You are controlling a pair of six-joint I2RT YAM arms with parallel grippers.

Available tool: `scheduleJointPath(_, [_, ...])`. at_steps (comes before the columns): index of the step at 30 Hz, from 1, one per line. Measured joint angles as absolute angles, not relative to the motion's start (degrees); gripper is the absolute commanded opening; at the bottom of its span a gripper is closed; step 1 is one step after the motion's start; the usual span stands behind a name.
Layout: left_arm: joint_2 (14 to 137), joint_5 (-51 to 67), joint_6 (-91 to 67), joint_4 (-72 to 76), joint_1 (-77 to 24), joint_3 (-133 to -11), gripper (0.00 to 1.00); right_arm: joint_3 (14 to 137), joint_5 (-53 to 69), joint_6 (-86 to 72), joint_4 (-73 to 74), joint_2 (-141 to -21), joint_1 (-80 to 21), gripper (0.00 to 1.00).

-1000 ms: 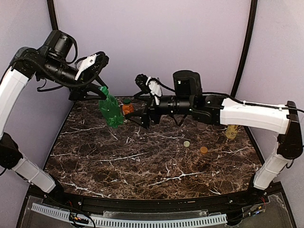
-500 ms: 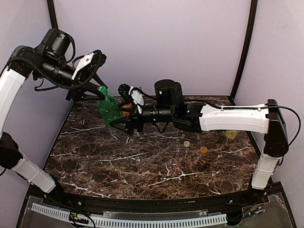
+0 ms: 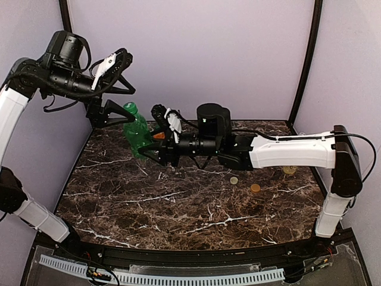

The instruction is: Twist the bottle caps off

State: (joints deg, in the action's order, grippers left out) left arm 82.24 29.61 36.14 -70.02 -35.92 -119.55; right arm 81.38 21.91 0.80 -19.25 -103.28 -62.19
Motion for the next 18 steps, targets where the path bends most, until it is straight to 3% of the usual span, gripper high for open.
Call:
scheduleJointPath(7, [72.2, 21.8, 26.3, -53.1, -35.9, -103.3, 0.99, 79.1, 17.3, -7.0, -27.0, -102.5, -62.2, 0.28])
scheduleJointPath(13, [54.6, 22.1, 16.5, -28.9, -35.9, -75.5, 0.97, 78.8, 14.5, -12.4, -34.3, -102.5, -62.2, 0.27])
scheduleJointPath(18, [51.7, 23.8, 9.3, -15.8, -35.9, -66.9, 0.92, 78.8, 14.0, -13.2, -37.9, -102.5, -63.0, 0.27])
